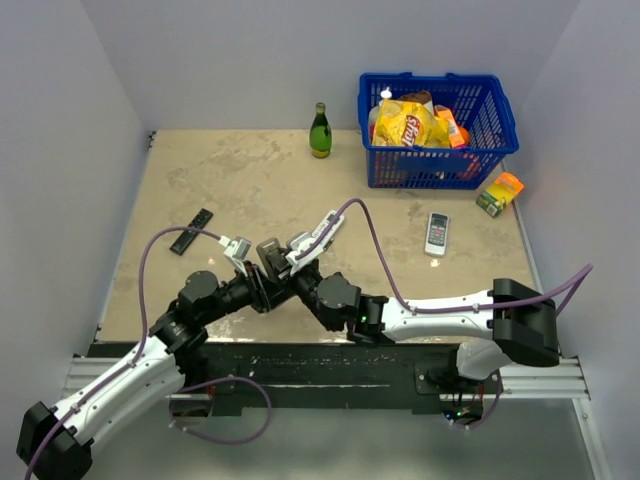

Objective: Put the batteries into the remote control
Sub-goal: Load the battery cover into the remote control.

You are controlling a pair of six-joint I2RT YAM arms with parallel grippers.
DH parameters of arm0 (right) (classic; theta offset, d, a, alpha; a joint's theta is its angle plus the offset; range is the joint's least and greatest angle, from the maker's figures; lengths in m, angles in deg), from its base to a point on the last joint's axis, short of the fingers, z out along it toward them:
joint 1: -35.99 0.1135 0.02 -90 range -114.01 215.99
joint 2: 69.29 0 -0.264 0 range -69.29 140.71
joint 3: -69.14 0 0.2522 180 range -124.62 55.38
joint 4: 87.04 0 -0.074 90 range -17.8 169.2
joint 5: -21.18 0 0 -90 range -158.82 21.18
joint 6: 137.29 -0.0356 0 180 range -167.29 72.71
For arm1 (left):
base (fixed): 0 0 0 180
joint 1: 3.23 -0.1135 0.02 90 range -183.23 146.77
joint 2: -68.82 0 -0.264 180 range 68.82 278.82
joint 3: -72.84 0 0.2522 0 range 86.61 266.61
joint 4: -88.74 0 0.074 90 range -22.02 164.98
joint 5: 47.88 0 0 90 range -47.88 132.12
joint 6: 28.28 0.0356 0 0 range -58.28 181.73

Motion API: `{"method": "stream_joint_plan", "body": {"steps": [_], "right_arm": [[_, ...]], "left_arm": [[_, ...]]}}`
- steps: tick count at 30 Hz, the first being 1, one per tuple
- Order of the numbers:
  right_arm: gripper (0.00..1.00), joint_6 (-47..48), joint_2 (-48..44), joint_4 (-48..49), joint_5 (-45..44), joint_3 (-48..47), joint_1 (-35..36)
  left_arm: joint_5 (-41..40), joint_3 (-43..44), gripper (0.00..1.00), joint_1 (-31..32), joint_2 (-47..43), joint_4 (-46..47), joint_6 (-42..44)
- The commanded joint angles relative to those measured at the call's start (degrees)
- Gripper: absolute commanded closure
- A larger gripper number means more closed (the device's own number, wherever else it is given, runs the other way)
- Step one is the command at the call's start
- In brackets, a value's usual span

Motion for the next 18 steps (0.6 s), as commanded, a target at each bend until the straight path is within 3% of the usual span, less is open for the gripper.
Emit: {"method": "stream_joint_plan", "body": {"steps": [1,14,18], "right_arm": [[0.62,-1.3,0.6,-4.6,-3.6,-1.3,0.2],[0.44,-1.6,-1.2,-8.2,-3.4,-4.2,0.1],[0.3,-2.1,-3.7,-12.0,-1.6,-5.8,-0.1]], "left_arm": [[-0.6,0.0,1.0,-0.3,-1.4,10.4,-2.4],[1.1,-4.0,1.0,-0.3,0.5,15.5,-5.8],[1.3,-4.4,1.0,-0.2,0.5,15.6,-5.7]]}}
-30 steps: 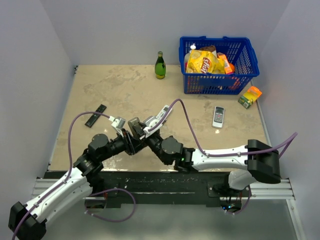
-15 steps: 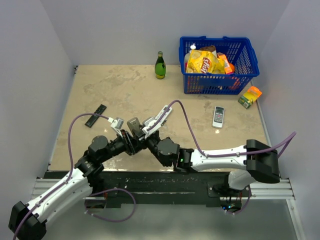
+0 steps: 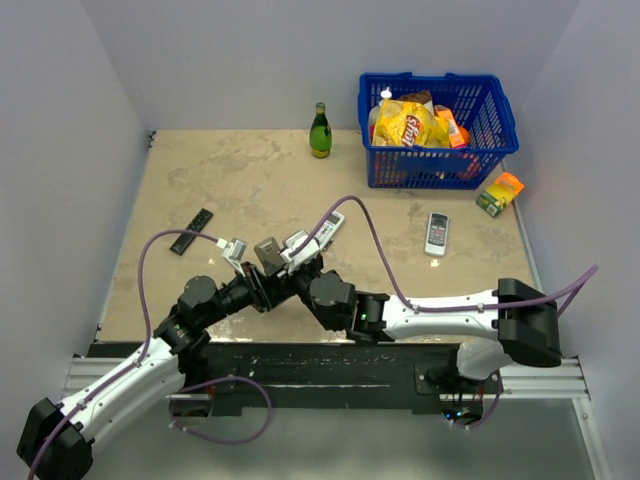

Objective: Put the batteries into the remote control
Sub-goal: Load the battery cover into the remote control.

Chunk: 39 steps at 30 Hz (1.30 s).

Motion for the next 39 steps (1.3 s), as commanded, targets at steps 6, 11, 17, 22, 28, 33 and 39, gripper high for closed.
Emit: {"method": "stream_joint_plan", "body": {"steps": [6,11,17,22,28,33,39], "right_arm": [[0.2,-6.2,-9.2,-15.5,13.4,-7.6,-5.7],[0.2,-12.3,-13.8,-19.5,35.8,-7.6,-15.6],[0.21,-16.8,-13.7,-18.3,57.6,-6.9,-23.4],[0.21,-18.5,-11.0,-16.2,66.1,-6.9,-24.5],[0.22,-20.7,-9.2,-13.8,69.7,-5.6,-26.2],[0.33,-22.1,-7.8,-12.1,71.5,-5.2,-26.9],[0.49,-24.3,-6.1,-9.1,73.8,-5.1,-27.2]], "left_arm": [[3.1,0.0,1.0,0.0,0.0,7.1,0.0],[5.4,1.0,1.0,0.1,0.1,7.8,2.1],[9.3,2.4,1.0,0.0,0.3,9.9,3.9],[11.7,3.3,1.0,0.0,0.0,10.7,4.7],[13.0,3.8,1.0,0.0,-0.8,11.1,5.3],[13.8,4.1,1.0,0.1,-0.8,11.3,5.9],[14.8,4.3,1.0,0.0,-0.5,11.5,6.2]]}}
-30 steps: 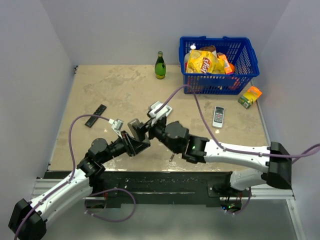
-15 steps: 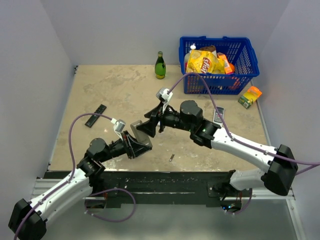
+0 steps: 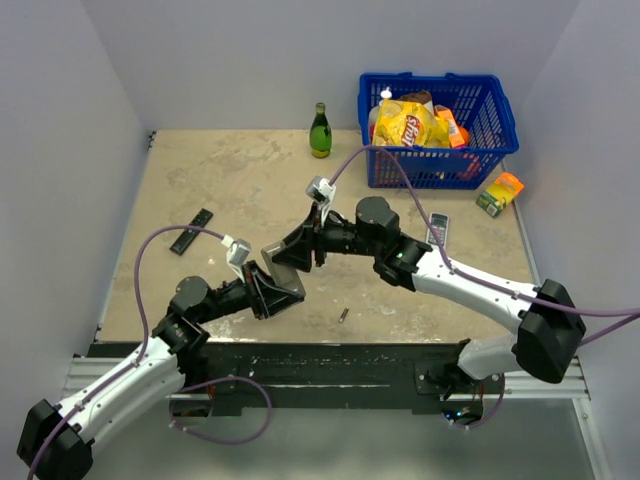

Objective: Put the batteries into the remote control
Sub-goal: Load the battery cover into the remote control.

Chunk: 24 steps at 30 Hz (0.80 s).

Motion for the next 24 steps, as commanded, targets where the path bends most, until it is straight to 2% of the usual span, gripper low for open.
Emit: {"method": "stream_joint_plan", "body": {"steps": [1,5,6,8,9,11,12,14,15,16,17,20,24], "right_arm": [[0.52,-2.3,0.9,4.4,3.7,0.1,-0.2],[0.7,-4.0,1.5,6.1,4.7,0.7,-0.6],[0.85,-4.4,1.6,7.2,5.0,1.4,-0.9],[0.96,-5.4,1.8,8.5,5.9,2.0,-1.4],[1.0,-5.7,1.8,9.1,6.1,2.3,-1.7],[1.0,-6.3,1.7,9.9,6.8,3.0,-1.9],[0.98,-6.4,1.5,10.2,6.8,3.0,-2.0],[0.83,-6.1,1.0,10.1,5.8,3.0,-2.0],[0.65,-6.0,0.2,9.5,5.4,3.0,-2.1],[0.56,-5.9,-0.2,9.1,5.0,2.9,-2.1],[0.42,-5.2,-0.7,8.6,4.2,2.5,-2.1],[0.26,-3.1,-2.4,5.0,2.5,1.6,-2.1],[0.18,-0.8,-3.7,-0.2,-2.5,1.1,-2.0]], "left_arm": [[1.8,2.8,1.0,0.1,-0.1,4.3,1.7],[1.9,2.9,1.0,0.1,-0.5,4.0,1.9],[1.8,2.9,1.0,0.1,-0.7,3.9,1.9],[2.1,2.9,1.0,0.1,-0.9,3.9,2.1],[2.1,2.9,1.0,0.1,-1.0,3.9,2.1],[2.0,2.6,1.0,0.1,-1.4,3.8,2.1],[1.8,2.7,1.0,0.1,-1.4,3.6,2.2],[1.7,2.7,1.0,0.1,-1.7,3.3,2.2],[1.5,2.7,1.0,0.1,-1.8,3.0,2.3],[1.4,2.7,1.0,0.1,-1.9,2.8,2.2],[1.0,2.7,1.0,0.1,-1.9,2.5,2.3],[-0.6,2.9,1.0,0.1,-2.0,0.5,2.7],[-4.5,3.7,1.0,0.1,-1.2,-4.7,3.4]]}}
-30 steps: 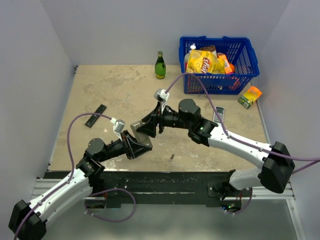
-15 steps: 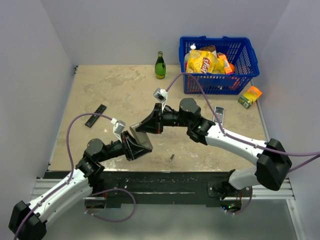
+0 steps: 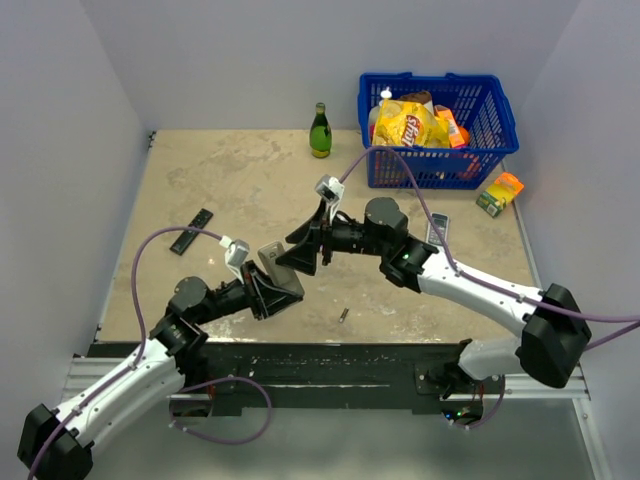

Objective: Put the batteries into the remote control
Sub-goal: Load the battery cover into the remote control, then place the remote control at the center of the board.

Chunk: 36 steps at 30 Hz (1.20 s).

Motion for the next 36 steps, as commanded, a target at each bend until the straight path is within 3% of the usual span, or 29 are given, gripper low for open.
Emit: {"method": "stream_joint_plan", "body": {"steps": [1,6,12,21,28,31,33,36], "right_arm": [[0.18,3.7,-2.9,-4.9,-6.0,-1.2,-0.1],[0.12,5.1,-2.7,-9.4,-12.4,-1.7,1.8],[0.11,7.6,1.1,-16.9,-28.3,-6.6,8.0],[0.19,4.8,7.0,-18.7,-35.0,-8.4,9.8],[0.23,4.5,12.4,-21.7,-34.4,-11.4,12.4],[0.28,3.7,14.1,-24.0,-35.5,-12.6,13.1],[0.37,3.7,14.7,-25.4,-36.9,-12.3,13.1],[0.61,3.7,14.1,-26.7,-38.7,-11.4,13.1]], "left_arm": [[-5.0,3.4,1.0,0.1,1.0,-2.9,2.0],[-6.9,4.6,1.0,0.2,4.9,-5.3,1.9],[-7.3,4.8,1.0,0.2,8.0,-4.8,1.7],[-7.9,4.6,1.0,0.3,8.3,-5.3,2.2],[-9.3,4.6,1.0,0.2,10.8,-5.9,2.5],[-10.8,5.1,1.0,0.5,13.4,-6.9,3.1],[-11.4,5.2,1.0,0.5,14.9,-6.9,3.2],[-12.1,4.9,1.0,0.5,16.1,-6.9,3.2]]}}
